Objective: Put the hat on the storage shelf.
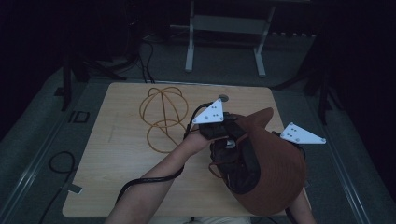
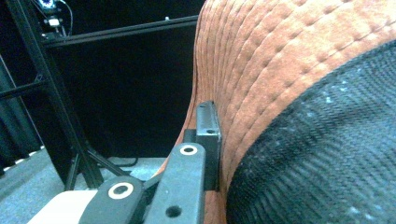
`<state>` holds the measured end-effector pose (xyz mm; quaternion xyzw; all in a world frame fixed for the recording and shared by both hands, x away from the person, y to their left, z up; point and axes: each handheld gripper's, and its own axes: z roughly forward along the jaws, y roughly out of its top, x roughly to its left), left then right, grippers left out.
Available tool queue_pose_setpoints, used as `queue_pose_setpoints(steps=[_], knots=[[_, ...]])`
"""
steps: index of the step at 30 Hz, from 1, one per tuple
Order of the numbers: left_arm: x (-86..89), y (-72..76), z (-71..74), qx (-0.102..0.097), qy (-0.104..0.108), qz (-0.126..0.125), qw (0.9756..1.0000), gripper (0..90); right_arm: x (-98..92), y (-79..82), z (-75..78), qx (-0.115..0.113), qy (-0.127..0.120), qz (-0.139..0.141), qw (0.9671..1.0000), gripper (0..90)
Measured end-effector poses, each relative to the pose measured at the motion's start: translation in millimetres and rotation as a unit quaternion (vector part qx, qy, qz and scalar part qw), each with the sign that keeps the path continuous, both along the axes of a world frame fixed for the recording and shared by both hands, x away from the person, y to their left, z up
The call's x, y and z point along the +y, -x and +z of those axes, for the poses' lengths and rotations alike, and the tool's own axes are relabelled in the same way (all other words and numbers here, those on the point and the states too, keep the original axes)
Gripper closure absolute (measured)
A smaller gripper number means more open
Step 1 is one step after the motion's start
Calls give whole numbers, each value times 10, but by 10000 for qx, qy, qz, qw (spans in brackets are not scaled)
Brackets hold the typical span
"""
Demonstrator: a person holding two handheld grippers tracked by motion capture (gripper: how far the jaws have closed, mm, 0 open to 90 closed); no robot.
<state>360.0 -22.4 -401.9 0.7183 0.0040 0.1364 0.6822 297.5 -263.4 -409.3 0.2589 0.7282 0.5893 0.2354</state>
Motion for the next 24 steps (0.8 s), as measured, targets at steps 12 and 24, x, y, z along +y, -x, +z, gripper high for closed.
queue_pose_setpoints(steps=[12, 24], knots=[[90, -12, 58, 165, -1, 164, 9997, 727, -8, -27, 41, 204, -315, -46, 9993, 898], [277, 74, 222, 249, -298, 1134, 9928, 317, -83, -35, 120, 104, -554, -106, 9984, 897]])
